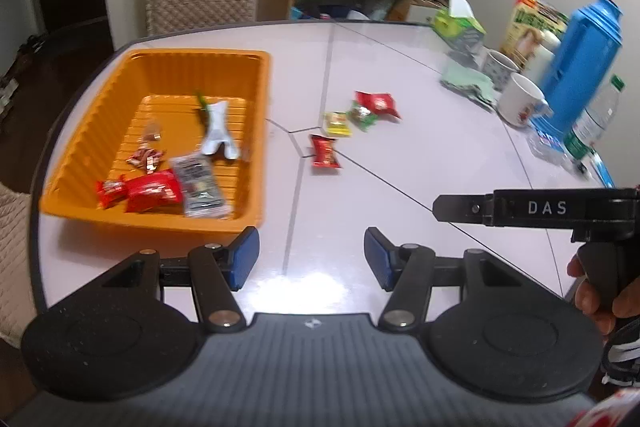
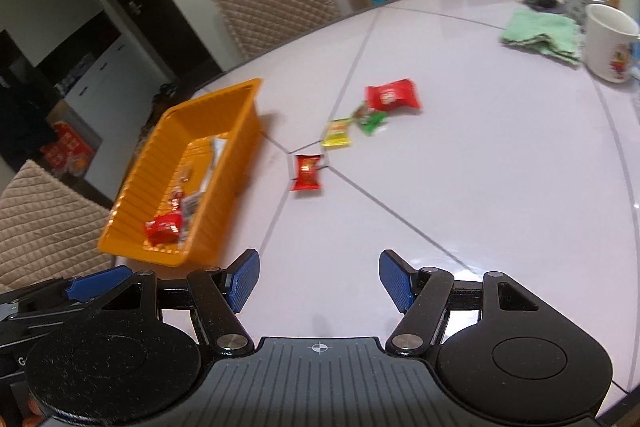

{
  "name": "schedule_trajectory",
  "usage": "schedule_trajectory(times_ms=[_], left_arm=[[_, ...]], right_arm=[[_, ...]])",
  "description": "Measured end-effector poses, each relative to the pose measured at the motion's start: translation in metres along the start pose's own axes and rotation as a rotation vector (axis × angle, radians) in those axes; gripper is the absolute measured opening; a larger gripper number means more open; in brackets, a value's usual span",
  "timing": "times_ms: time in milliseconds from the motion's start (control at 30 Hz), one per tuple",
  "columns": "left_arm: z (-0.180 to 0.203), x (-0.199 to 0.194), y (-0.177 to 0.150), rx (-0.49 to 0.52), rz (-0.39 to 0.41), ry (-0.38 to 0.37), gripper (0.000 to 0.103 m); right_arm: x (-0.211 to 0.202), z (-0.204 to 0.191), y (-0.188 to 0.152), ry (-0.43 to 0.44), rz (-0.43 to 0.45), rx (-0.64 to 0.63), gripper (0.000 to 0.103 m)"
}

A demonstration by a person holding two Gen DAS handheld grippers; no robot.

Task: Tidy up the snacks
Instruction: 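Move both grippers back toward the red candies on the table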

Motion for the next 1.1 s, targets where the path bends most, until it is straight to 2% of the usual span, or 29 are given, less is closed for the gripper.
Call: schedule_trajectory(times_ms=[467,1100], left_arm=[[0.038,0.036,0.012,0.062,-0.006,-0.017,0.055],[0.033,0.095,0.045,0.040,-0.019,0.046,0.053]], right_arm=[[-0.015,0.056,0.000,-0.089,0.021,0.072,0.066],[0.013,0.084,0.019,-0.103,0.002,0.091,0.066]])
Point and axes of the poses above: each gripper's, at about its wrist camera, not at the fingertips, and x roughly the way its jaws point, z to its right, y to its top, the point moved 9 cm from there along x, roughly the way its jaws point, and after that the axes turned 1 degree about -y, right-handed, at the moved point
